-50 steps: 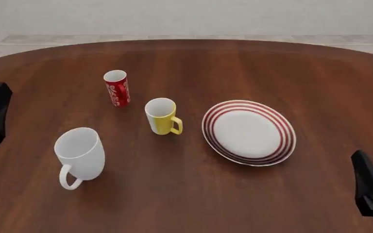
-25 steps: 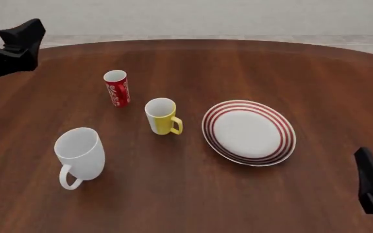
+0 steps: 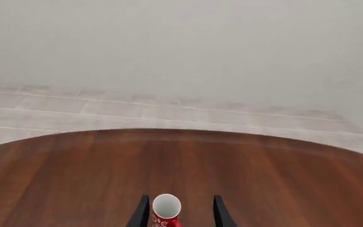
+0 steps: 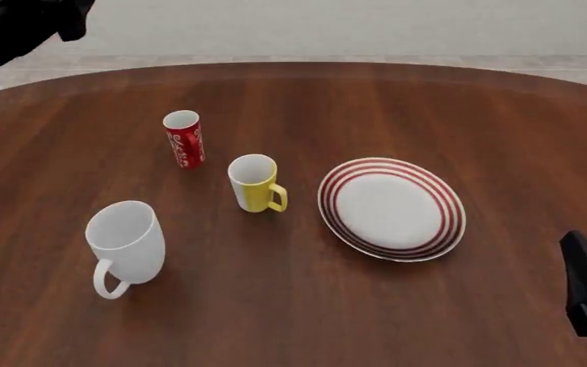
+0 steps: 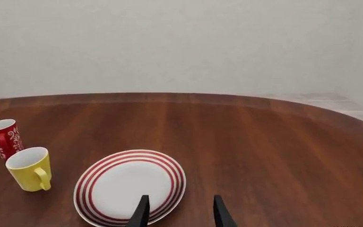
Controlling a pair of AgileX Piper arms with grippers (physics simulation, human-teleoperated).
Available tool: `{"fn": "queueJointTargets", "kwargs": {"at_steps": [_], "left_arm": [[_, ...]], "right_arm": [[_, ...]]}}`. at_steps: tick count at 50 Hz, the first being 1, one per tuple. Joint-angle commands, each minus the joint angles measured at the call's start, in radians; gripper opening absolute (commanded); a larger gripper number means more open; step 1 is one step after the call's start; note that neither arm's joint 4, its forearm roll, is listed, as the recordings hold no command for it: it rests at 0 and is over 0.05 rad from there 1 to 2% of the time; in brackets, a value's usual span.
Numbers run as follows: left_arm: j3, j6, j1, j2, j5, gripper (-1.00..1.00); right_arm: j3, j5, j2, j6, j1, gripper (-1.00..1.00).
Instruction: Pick up the red mug and put it on the plate
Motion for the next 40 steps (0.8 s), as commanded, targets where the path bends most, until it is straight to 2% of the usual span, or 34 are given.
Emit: {"fn": "queueJointTargets", "kwargs": {"at_steps": [1,3,7,15,20,25,40], "left_arm": [[-0.128,-0.034,0.058,0.094,0.093,1.00],[-0.146,-0.024,0.065,0.105,0.103,1.00],[-0.187,-0.081,0.080,0.166,0.128,1.00],[-0.218,-0.085,0.108,0.224,0.150,1.00],[-0.238,-0.095,0.096,0.250,0.158,1.00],[-0.243,-0.140,0.095,0.287,0.169,1.00],[-0.289,-0.175,0.057,0.356,0.183,1.00]], "right_arm": [[0.018,-0.017,-0.005,0.004,-0.001,1.00],[0.026,-0.028,-0.002,0.006,-0.002,1.00],[0.034,-0.028,-0.012,0.002,0.001,1.00],[0.034,-0.019,-0.022,0.002,0.002,1.00],[0.037,-0.021,-0.023,0.001,0.002,1.00],[0.037,-0.020,-0.024,0.002,0.001,1.00],[0.036,-0.013,-0.036,-0.002,0.003,1.00]]}}
